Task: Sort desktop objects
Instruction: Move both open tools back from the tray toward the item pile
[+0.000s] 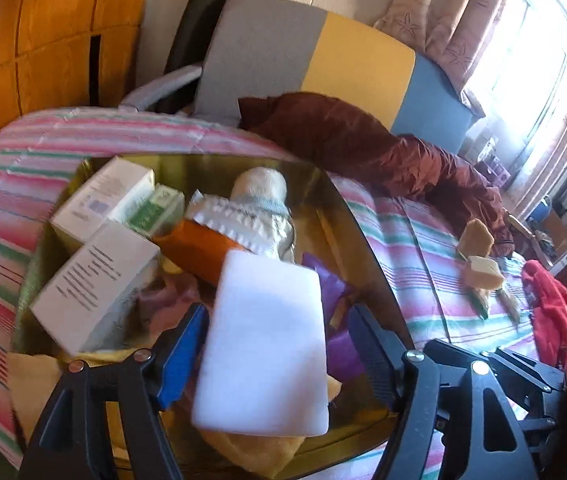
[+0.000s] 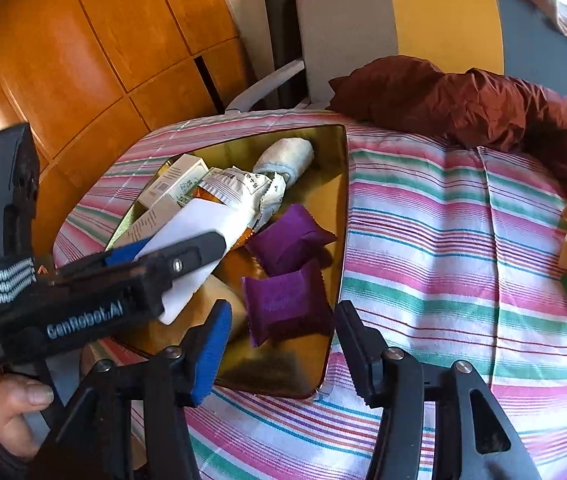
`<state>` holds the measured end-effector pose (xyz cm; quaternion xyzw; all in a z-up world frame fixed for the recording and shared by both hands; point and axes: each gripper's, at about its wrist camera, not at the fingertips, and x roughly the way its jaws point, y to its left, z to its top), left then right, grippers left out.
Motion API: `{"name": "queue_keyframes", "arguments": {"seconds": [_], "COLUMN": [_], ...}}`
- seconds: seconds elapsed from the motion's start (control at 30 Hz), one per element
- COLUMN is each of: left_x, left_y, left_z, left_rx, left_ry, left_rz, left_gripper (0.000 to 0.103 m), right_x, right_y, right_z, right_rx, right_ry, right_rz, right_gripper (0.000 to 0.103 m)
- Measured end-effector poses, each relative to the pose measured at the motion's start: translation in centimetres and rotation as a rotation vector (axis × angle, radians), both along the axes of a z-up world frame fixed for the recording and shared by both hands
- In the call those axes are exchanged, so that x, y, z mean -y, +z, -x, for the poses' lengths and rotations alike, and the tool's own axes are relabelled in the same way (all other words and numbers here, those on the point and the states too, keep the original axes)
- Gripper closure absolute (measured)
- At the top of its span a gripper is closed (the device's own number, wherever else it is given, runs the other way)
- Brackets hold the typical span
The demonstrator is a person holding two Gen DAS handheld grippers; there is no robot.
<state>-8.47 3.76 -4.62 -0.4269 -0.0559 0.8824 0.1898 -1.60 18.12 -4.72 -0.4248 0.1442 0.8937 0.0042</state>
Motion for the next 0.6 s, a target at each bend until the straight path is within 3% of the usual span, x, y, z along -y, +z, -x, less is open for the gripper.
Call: {"name": "queue_keyframes", "arguments": {"seconds": [0.27, 0.6], "left_x": [2.3, 3.2], "left_y": [1.7, 2.6], "left_z": [-2.1, -4.2], "left_rx": [-0.055, -0.077], "left_ry": [0.102, 0.128], "left_rz": [0.073, 0.111], "left_gripper": [0.030, 0.030], "right_x": [0.1, 1.2], "right_y": [0.6, 1.0], "right_z": [-0.7, -1.7], "right_rx": [-0.017, -0.027], "right_ry": [-0.018, -0.013], "right_rz": [-0.050, -0.084], "right_gripper": [0.043, 0.036]}}
